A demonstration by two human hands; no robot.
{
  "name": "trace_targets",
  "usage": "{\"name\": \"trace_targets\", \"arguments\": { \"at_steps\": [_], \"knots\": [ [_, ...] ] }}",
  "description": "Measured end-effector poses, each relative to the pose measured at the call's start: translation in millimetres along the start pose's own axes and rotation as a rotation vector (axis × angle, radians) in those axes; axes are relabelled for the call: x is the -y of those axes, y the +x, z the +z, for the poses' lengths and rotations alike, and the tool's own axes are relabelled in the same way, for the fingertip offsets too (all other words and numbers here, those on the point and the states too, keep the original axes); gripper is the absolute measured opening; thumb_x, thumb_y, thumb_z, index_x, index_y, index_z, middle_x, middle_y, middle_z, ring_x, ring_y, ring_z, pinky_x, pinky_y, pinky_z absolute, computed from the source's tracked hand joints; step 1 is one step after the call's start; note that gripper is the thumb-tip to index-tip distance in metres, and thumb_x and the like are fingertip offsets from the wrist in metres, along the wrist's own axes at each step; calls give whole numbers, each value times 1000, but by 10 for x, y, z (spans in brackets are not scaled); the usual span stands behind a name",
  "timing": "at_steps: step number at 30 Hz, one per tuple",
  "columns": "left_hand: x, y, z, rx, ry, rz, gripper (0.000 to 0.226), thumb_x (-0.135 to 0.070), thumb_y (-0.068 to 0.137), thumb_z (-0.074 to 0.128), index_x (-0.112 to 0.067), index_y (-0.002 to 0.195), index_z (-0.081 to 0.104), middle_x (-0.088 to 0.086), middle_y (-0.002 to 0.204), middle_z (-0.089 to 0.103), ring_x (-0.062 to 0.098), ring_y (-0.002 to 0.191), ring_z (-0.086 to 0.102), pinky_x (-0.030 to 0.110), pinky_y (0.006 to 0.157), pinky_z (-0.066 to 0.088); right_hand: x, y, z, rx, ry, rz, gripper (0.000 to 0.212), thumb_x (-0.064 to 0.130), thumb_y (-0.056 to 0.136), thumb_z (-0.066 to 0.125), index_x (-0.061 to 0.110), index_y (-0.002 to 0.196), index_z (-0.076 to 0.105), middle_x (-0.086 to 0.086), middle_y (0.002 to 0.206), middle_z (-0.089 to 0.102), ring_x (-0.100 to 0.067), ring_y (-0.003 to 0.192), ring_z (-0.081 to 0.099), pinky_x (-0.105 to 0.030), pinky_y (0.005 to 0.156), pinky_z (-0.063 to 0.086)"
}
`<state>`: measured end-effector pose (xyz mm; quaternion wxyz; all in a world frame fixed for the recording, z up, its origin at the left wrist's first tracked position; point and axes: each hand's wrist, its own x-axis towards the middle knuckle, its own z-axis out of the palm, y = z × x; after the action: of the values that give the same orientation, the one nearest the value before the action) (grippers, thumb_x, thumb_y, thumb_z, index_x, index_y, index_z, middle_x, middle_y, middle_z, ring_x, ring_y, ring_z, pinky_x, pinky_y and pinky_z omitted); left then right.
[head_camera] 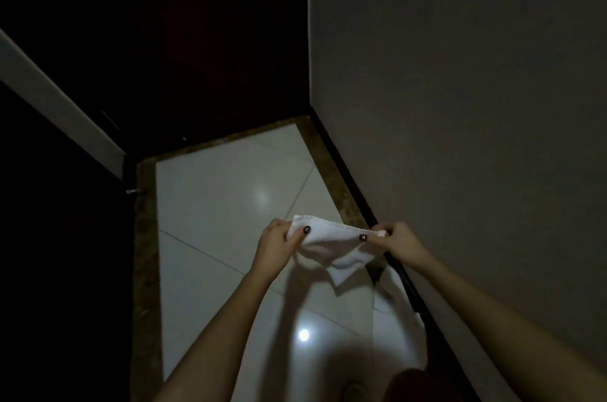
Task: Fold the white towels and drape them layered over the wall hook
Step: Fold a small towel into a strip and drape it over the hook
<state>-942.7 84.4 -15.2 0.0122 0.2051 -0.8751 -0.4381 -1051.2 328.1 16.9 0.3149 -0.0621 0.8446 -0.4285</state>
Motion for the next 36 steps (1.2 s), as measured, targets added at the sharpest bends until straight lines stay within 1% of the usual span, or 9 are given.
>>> {"name": "trace_targets", "arguments": {
  "at_steps": [7,13,16,19,23,24,27,33,36],
  "knots": [
    [-1490,-595,-1855,-179,17,-46,42,-38,97,54,-6,71,61,4,73,59,21,70,56,36,61,41,2020,-1040,-579,-68,-297,-250,12,18,91,66,7,89,67,-4,84,65,-17,78,58,-23,60,39],
    [-2504,-1325,-3315,-311,-224,-86,31,-31,91,65,-12,67,68,4,64,67,16,63,61,34,60,41,3389,-1896,-901,-79,-344,-351,10,18,90,65,12,98,63,2,90,61,-17,86,61,-23,65,43],
    [-2802,-1702,-3939,-412,-271,-39,14,-18,90,65,-15,82,76,4,77,73,18,75,70,36,65,51,3895,-2188,-952,-61,-368,-395,22,22,92,64,17,71,61,2,72,60,-15,71,57,-18,52,37],
    [-2961,-2066,-4384,-510,-275,-47,12,-12,91,62,-6,86,71,20,78,69,16,60,67,35,57,53,4307,-2518,-894,-30,-381,-490,31,24,97,57,17,68,55,-2,70,59,-21,70,57,-29,56,35],
    [-3133,-2470,-4799,-670,-345,-15,12,-6,93,60,-4,85,68,22,81,69,22,68,72,41,69,60,4853,-2875,-719,-40,-251,-682,18,19,96,55,16,79,59,-3,78,64,-25,77,62,-34,63,42],
    [-3189,-2560,-4876,-716,-368,-1,14,-7,94,58,-10,87,70,20,83,70,23,69,73,37,68,61,4992,-2951,-665,-18,-190,-737,9,15,95,56,17,91,64,1,88,67,-20,83,64,-34,70,46],
    [-3330,-2786,-5061,-847,-436,32,17,-9,98,54,-18,93,69,15,87,71,26,69,73,31,66,60,5388,-3202,-525,177,8,-844,34,5,92,58,26,117,67,6,108,69,-10,94,66,-27,81,54],
    [-3578,-3239,-5114,-1092,-499,63,19,-8,99,52,-17,98,68,8,89,73,20,80,73,31,77,59,5815,-3697,-282,573,195,-886,22,0,91,59,15,93,76,-3,89,71,-9,77,65,-26,71,53],
    [-3708,-3435,-5015,-1199,-569,75,19,-5,99,50,-17,103,65,9,95,72,18,84,73,24,75,58,5862,-3893,-181,759,91,-925,20,3,86,70,15,103,72,-4,86,74,-9,83,69,-21,77,53]
  ]
}}
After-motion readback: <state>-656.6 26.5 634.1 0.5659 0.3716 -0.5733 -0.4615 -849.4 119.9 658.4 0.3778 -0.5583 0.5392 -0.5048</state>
